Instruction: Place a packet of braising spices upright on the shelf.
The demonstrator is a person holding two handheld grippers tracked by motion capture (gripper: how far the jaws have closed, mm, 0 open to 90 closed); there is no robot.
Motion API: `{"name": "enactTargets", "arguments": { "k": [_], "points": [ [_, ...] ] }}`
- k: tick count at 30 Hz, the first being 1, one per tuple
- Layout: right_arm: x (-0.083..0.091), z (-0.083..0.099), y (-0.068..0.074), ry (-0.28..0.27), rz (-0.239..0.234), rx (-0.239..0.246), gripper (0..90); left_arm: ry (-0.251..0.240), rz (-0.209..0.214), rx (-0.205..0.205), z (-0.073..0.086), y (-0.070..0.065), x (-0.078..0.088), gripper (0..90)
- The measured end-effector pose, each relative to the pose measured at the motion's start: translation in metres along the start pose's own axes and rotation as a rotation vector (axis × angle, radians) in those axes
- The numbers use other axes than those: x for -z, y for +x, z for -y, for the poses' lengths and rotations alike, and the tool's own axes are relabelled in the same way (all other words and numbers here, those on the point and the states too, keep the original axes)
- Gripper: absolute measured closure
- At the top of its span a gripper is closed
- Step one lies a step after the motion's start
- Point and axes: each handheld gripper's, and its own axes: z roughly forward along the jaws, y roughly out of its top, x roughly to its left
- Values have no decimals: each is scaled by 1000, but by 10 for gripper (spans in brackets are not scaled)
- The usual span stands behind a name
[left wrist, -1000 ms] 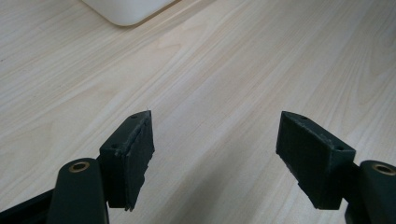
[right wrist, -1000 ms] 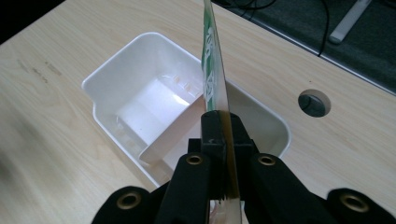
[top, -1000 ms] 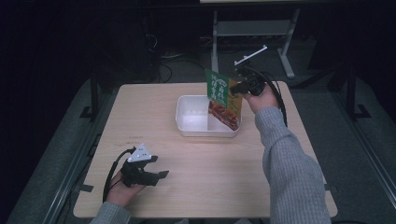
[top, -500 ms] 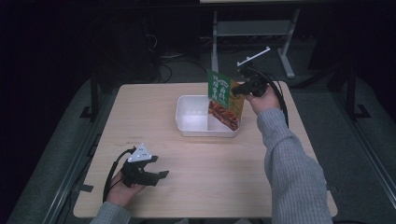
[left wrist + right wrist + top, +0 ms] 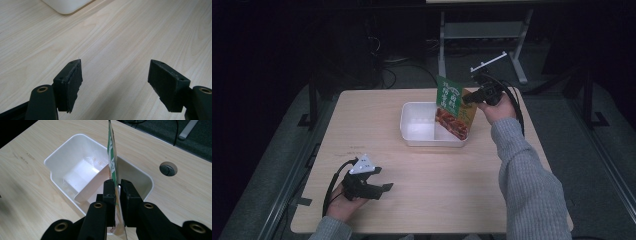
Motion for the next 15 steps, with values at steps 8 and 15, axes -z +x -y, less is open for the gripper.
{"name": "enactTargets", "arguments": {
  "k": [8, 15],
  "points": [
    [4, 1, -1, 4, -1, 3, 758, 0, 0, -2, 0, 0, 0, 273],
    [12, 6, -5, -5, -16, -8, 678, 1, 0, -5, 0, -1, 0, 273]
  ]
}}
